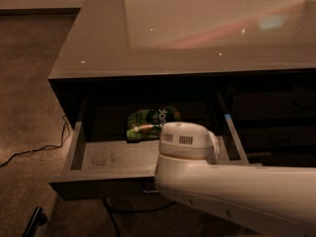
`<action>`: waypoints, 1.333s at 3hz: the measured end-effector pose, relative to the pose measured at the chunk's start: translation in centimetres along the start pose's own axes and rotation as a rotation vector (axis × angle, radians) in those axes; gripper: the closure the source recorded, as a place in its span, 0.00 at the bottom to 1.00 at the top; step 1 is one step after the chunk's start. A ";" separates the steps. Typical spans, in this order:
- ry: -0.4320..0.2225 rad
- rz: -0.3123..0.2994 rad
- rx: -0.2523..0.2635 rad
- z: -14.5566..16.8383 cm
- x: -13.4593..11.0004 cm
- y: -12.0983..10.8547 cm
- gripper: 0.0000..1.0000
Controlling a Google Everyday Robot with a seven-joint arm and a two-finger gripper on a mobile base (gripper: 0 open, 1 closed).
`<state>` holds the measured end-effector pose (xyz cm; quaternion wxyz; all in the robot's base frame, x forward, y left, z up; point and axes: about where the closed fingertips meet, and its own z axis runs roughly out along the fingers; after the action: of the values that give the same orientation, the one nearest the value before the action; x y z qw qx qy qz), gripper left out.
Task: Open top drawer
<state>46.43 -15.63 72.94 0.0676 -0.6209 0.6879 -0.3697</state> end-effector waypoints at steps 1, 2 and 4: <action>-0.030 0.019 0.002 1.9 -1.0 -0.6 0.88; -0.054 0.024 -0.012 3.3 -2.1 -0.7 1.00; -0.039 -0.058 -0.085 5.1 -3.9 1.5 1.00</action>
Offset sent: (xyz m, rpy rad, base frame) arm 0.0411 0.0101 -0.0457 0.0894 0.0192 0.0185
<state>48.91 -14.28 67.01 0.0439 -0.6502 0.6831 -0.3297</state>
